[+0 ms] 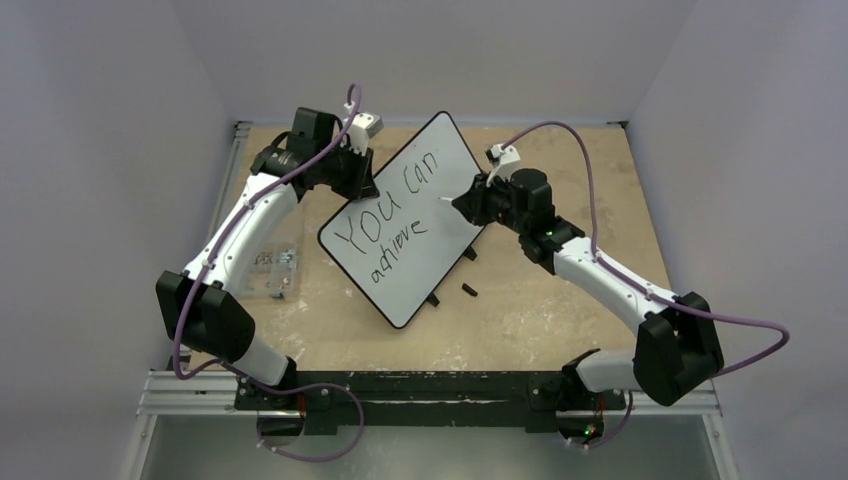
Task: Write a sentence on the whiteboard
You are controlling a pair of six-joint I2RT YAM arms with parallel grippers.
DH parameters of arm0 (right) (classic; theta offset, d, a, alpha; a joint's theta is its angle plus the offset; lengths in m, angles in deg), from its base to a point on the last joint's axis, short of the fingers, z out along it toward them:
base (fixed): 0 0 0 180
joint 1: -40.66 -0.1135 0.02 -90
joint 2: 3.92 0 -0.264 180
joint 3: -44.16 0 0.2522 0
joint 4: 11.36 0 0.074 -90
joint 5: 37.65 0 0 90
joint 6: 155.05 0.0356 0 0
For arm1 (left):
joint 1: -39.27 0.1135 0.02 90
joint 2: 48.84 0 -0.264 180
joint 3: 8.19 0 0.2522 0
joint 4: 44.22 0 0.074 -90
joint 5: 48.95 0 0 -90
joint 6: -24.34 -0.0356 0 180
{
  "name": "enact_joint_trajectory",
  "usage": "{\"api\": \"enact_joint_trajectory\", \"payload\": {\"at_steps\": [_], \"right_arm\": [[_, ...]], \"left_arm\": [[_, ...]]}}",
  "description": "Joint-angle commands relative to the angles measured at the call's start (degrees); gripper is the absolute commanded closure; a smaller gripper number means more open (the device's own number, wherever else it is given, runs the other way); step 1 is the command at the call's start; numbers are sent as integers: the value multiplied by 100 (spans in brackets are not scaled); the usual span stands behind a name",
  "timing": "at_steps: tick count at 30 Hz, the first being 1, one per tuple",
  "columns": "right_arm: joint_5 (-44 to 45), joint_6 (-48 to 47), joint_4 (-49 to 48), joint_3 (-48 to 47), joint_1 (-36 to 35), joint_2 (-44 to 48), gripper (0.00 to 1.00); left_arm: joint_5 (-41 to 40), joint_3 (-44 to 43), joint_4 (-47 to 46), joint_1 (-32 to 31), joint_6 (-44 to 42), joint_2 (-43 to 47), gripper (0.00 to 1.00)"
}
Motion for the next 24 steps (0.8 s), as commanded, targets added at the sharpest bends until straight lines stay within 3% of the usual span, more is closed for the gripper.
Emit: {"api": "enact_joint_trajectory", "payload": {"at_steps": [1,24], "right_arm": [[-619,-60,-827,232,235,189,100],[-1220,116,-1452,498,261,-58,100]], "left_arm": [[-1071,37,-2,-37,-809,14,100],[-1071,23,18,-88,-823,-15,100]]}}
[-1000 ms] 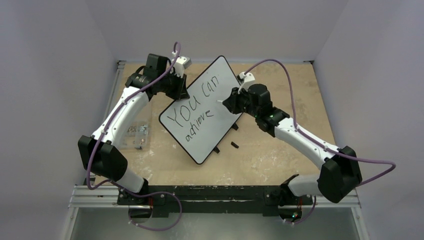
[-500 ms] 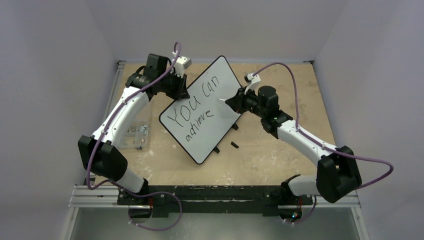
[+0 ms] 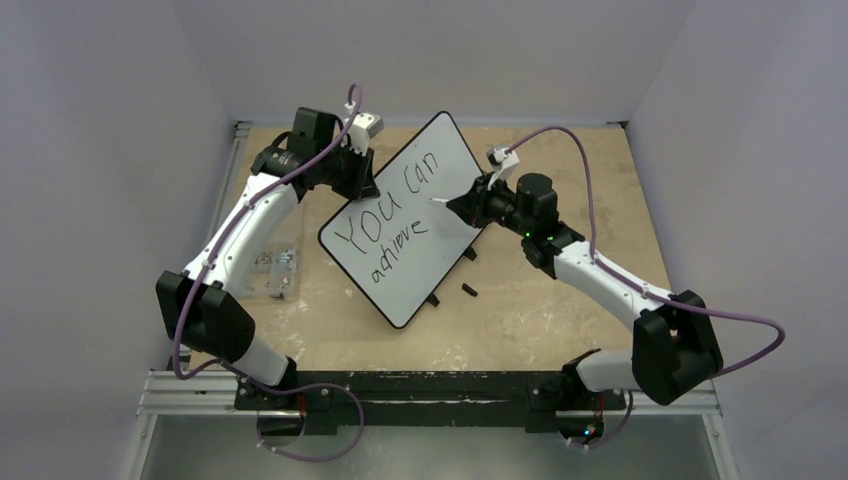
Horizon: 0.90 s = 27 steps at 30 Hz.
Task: Write a sentence on the whiteboard
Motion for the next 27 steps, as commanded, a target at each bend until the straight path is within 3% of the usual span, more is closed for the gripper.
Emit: {"api": "enact_joint_trajectory", "payload": {"at_steps": [1,27], "right_arm": [[-203,45,-384,-30,4,-82,100],[160,-40,203,99,3,-602,100]], "left_arm": [[-1062,13,31,-53,-817,-17,100],[-1084,21,44,-78,-828,-14,100]]}}
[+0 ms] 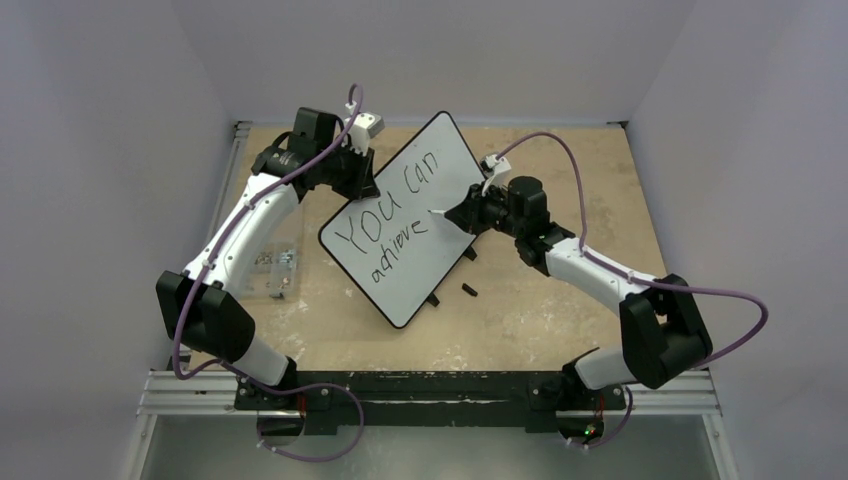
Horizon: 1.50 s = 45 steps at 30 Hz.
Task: Write a sentence on the whiteboard
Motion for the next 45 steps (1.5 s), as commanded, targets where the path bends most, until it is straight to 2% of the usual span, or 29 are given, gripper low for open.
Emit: {"api": "enact_joint_trajectory", "payload": {"at_steps": [1,12,36,45], "right_arm": [[256,-102,228,40,1,-105,100],[438,-82,412,406,-2,265,100],[508,-65,515,-914,-2,-370,100],[829,-61,634,-669,31,-286,100]], "left_arm": [[-1038,20,52,-55,-814,-20,100],[-1033,14,58,-70,-812,-36,100],[-1047,20,66,-90,-820,-71,100],[-1050,20,66,-90,-820,-70,100]]}}
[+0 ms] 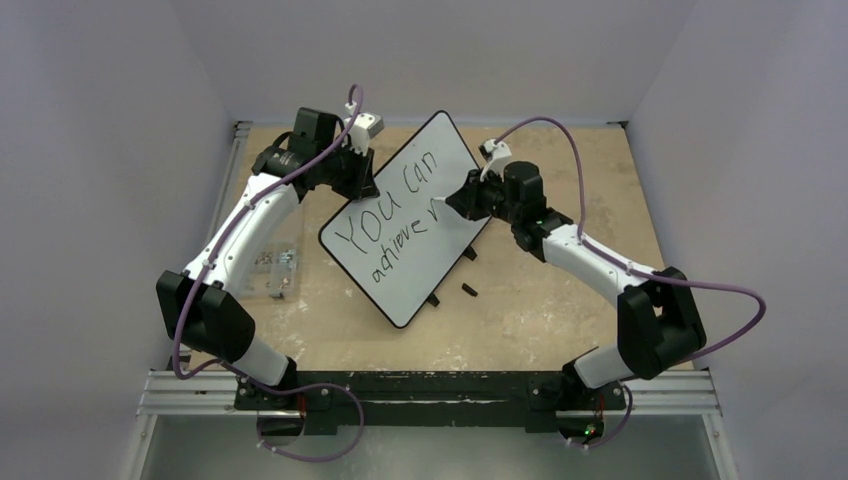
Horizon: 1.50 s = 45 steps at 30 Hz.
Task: Write a sentence on the whiteboard
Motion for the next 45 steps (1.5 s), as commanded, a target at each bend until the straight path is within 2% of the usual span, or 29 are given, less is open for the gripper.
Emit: {"api": "enact_joint_trajectory", "payload": {"at_steps": [1,14,28,45], "right_arm": [[375,-50,26,163,23,28,100],[238,39,57,651,25,291,100],[72,2,110,23,20,91,100],[395,34,307,-463,94,-258,100]], "left_arm": [[-973,20,60,-79,-838,-70,100],[-946,11,60,-88,-835,-65,100],[-979,20,60,-105,-846,-60,100],[-1011,20,66,-106,-860,-68,100]]}}
